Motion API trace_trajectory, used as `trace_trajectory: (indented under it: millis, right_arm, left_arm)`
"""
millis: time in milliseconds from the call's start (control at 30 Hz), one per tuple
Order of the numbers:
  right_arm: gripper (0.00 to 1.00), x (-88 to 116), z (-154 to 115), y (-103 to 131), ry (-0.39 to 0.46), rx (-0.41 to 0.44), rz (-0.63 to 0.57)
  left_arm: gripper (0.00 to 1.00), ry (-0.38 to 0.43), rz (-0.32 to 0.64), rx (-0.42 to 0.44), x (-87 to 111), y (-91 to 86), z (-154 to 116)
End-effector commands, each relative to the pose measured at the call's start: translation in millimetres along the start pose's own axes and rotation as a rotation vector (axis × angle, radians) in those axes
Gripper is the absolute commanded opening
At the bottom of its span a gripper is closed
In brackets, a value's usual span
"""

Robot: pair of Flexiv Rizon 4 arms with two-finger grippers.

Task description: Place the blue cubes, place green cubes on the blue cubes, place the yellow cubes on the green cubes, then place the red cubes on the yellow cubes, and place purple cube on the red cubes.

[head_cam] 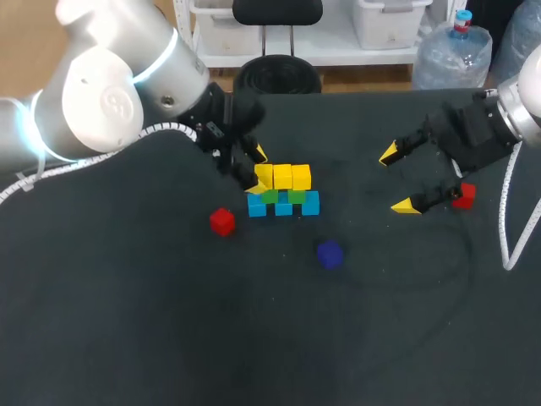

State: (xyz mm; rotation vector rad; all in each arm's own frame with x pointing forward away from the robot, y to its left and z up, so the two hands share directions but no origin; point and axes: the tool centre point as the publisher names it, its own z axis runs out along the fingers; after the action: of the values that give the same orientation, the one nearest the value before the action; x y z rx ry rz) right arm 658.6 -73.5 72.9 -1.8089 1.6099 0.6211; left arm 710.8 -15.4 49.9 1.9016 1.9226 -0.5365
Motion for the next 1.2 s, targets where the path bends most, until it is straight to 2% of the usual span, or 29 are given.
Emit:
trace_trajectory:
  millis: [33,300,600,833,1200]
  right_arm:
    - [1.0,0,0,-1,-0.002,0.0,-0.001]
    - [1.0,0,0,-1,-0.002,0.0,-0.001]
    - [1.0,0,0,-1,-0.002,0.0,-0.001]
    - [1.0,0,0,-1,-0.002,0.0,-0.001]
    - [1.0,0,0,-1,-0.002,0.0,-0.001]
  left_arm:
    - [1.0,0.007,-0.002,0.005,-1.1,2.4,0]
    - [1.0,0.013,0.008,-0.002,-1.7,3.5,-8]
    - [1.0,0.036,0.031,-0.036,1.9,0.8,-31]
    - [1.0,0.06,0.051,-0.052,9.5,-6.5,-48]
    - [1.0,0.057,0.023,-0.071,25.9,-15.0,-60]
